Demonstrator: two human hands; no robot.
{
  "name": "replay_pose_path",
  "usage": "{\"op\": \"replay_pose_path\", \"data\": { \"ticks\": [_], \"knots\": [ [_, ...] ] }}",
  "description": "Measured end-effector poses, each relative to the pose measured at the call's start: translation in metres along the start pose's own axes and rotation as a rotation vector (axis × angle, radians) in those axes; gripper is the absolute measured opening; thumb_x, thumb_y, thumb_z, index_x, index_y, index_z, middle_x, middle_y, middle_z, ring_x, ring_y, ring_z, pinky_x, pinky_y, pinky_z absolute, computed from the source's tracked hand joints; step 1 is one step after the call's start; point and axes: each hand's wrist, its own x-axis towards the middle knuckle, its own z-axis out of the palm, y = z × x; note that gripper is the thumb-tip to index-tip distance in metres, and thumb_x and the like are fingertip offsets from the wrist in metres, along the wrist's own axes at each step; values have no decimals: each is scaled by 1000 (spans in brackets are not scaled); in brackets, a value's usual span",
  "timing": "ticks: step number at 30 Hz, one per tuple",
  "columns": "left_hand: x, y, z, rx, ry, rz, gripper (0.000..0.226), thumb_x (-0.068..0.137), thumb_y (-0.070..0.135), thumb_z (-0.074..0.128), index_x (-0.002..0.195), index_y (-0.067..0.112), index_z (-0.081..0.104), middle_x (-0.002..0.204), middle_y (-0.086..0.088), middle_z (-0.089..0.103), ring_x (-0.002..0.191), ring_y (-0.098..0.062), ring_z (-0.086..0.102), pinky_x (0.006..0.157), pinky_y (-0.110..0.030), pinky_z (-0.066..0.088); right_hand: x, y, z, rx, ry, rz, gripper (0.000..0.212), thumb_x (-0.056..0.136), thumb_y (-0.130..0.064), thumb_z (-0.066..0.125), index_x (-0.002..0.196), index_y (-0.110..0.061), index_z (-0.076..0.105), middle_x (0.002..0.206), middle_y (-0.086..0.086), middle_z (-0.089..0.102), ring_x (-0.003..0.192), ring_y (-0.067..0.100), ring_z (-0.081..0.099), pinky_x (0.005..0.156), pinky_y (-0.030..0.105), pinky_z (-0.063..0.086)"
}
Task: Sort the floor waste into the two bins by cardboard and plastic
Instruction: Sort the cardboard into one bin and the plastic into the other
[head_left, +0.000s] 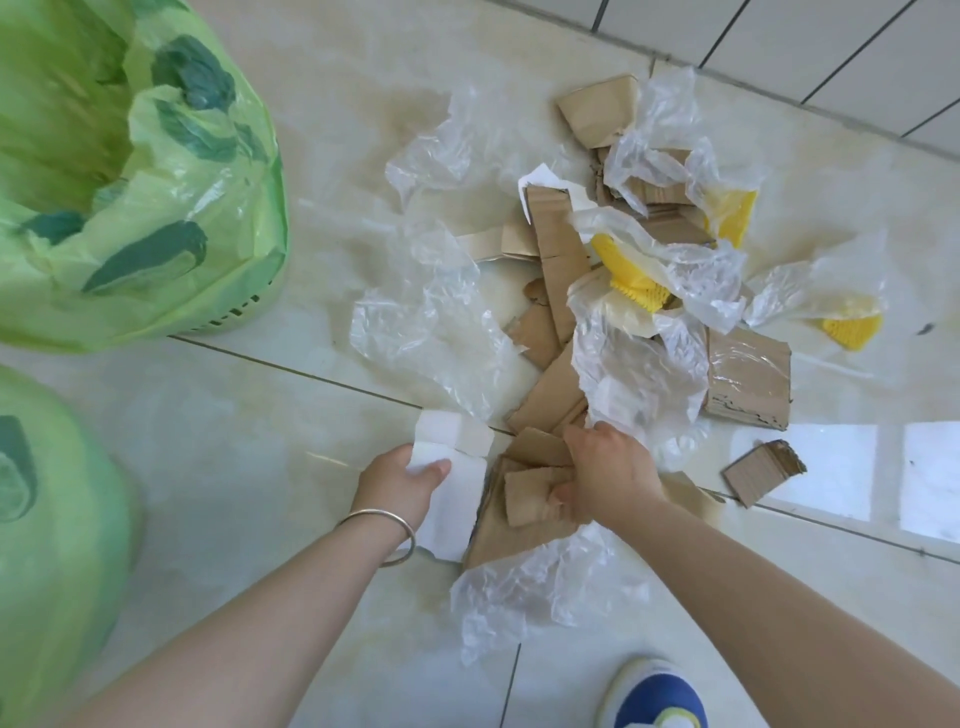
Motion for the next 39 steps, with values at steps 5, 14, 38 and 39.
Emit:
{"op": "replay_pose_path", "data": {
  "ticks": [5, 14, 38, 39],
  "knots": [
    [-2, 16, 1, 119, -67, 82, 34, 89, 33, 58, 113, 9, 59, 123, -12, 61, 115, -30, 55, 88, -31, 42, 0, 16, -9, 263, -124, 96, 35, 66, -38, 78, 65, -18, 50, 71, -3, 48, 70, 16, 51, 52, 24, 37],
    [1, 63, -20, -151, -152, 246, 5, 89, 15, 61, 92, 16, 64, 85, 1, 66, 79, -19, 61, 62, -20, 44, -17, 65, -20, 873, -128, 224, 18, 66, -17, 83, 76, -18, 68, 78, 6, 69, 65, 17, 62, 62, 30, 53],
    [-11, 70, -9, -102, -160, 394, 17, 84, 19, 67, 98, 10, 64, 94, -8, 71, 82, -22, 62, 80, -40, 52, -4, -1, -64, 1063, 26, -2, 9, 84, -22, 66, 90, -18, 61, 71, -4, 59, 57, 11, 57, 45, 12, 49],
    [-8, 67, -11, -94, -130, 393, 16, 84, 20, 67, 98, 13, 63, 91, -5, 70, 82, -22, 62, 78, -38, 51, -3, -4, -58, 1163, 32, 65, 15, 88, -29, 61, 92, -15, 62, 71, 0, 62, 58, 16, 60, 54, 21, 56]
  ]
}}
